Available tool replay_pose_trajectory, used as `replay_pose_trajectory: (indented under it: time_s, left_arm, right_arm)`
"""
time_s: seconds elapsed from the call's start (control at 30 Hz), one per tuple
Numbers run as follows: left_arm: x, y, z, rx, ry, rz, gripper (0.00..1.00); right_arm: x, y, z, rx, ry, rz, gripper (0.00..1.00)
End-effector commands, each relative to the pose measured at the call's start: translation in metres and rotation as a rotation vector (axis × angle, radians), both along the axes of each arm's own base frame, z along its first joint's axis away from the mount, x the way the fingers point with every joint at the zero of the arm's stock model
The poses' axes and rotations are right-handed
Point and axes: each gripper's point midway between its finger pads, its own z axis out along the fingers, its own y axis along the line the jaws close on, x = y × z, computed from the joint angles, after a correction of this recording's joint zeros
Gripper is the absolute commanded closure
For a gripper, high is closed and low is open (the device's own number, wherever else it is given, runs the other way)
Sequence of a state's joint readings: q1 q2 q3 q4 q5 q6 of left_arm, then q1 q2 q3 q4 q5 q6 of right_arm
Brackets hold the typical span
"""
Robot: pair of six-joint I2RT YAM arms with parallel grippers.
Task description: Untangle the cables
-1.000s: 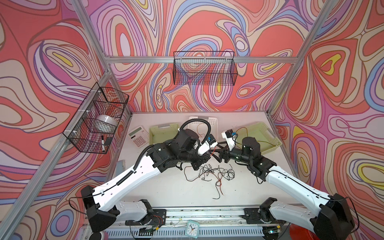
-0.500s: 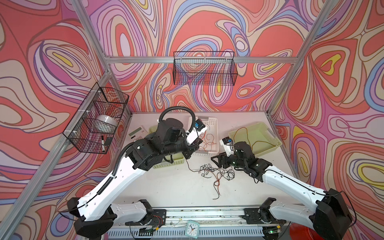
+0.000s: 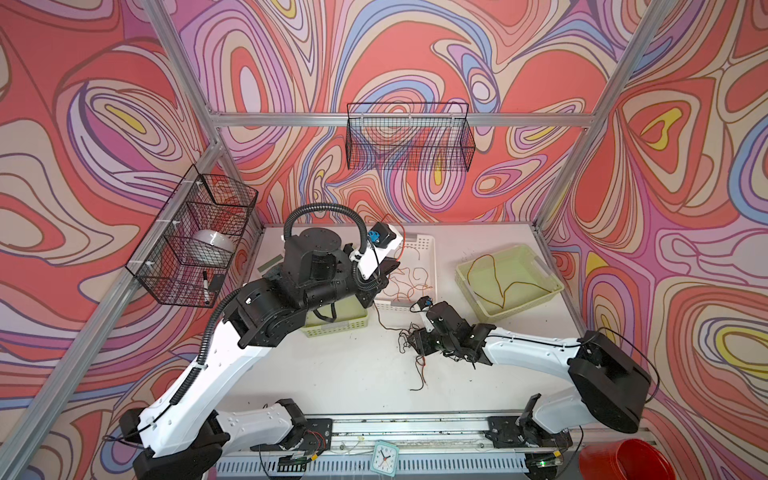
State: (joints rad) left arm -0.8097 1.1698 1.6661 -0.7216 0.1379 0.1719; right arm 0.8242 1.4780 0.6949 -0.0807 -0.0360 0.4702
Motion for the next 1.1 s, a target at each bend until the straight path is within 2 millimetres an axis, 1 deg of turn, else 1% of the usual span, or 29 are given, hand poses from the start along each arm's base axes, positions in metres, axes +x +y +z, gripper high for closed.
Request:
replay_pose_trajectory:
  time_s: [0.0,0.07,0.17,0.3,0.33,0.4,0.43,0.5,0.57,0.63,0.73,0.8,0.87,1.0,1.03,1.07]
  left_arm:
    - [-0.002,0.003,0.03,-0.051,-0.063,-0.003,1.0]
    - [-0.001,0.007,0.035,-0.043,-0.07,0.014,1.0]
    - [-0.001,0.012,0.043,-0.045,-0.092,0.032,1.0]
    - [-0.003,0.008,0.051,-0.067,-0.102,0.009,1.0]
    - [-0.002,0.007,0.052,-0.072,-0.104,0.007,1.0]
    - [-0.001,0.006,0.056,-0.081,-0.111,0.006,1.0]
    - [-0.001,0.004,0.058,-0.088,-0.115,0.0,1.0]
    - [-0.002,0.001,0.063,-0.107,-0.12,-0.014,1.0]
    - [-0.003,-0.003,0.065,-0.12,-0.12,-0.032,1.0]
    - [-0.003,-0.006,0.066,-0.129,-0.115,-0.043,1.0]
    - [-0.003,-0.01,0.065,-0.133,-0.11,-0.054,1.0]
    - [-0.002,-0.01,0.065,-0.133,-0.11,-0.056,1.0]
    - [-0.002,-0.01,0.065,-0.136,-0.109,-0.052,1.0]
    - [-0.003,-0.008,0.067,-0.146,-0.105,-0.049,1.0]
    - [-0.004,-0.007,0.067,-0.15,-0.104,-0.046,1.0]
    - [-0.005,-0.005,0.068,-0.153,-0.106,-0.042,1.0]
  right_arm:
    - [0.01,-0.022,-0.01,-0.091,-0.036,-0.095,0.6]
    - [0.01,-0.037,-0.01,-0.145,-0.058,-0.131,0.62]
    - [0.012,-0.057,-0.002,-0.2,-0.099,-0.174,0.65]
    - [0.01,-0.063,0.015,-0.213,-0.138,-0.151,0.64]
    - [0.01,-0.06,0.021,-0.197,-0.155,-0.13,0.61]
    - [0.008,-0.053,0.037,-0.137,-0.211,-0.076,0.39]
    - [0.007,-0.046,0.046,-0.09,-0.25,-0.043,0.32]
    - [0.005,-0.038,0.066,-0.006,-0.334,0.006,0.26]
    - [0.004,-0.027,0.083,0.058,-0.403,0.064,0.23]
    - [0.004,-0.016,0.09,0.083,-0.42,0.115,0.22]
    - [0.01,0.0,0.089,0.09,-0.421,0.158,0.22]
    - [0.019,0.006,0.084,0.073,-0.421,0.152,0.22]
    - [0.032,0.01,0.08,0.038,-0.429,0.125,0.23]
    - [0.059,0.007,0.063,-0.08,-0.422,0.035,0.3]
    - [0.066,0.007,0.059,-0.108,-0.421,0.017,0.33]
    - [0.07,0.007,0.057,-0.126,-0.425,0.011,0.38]
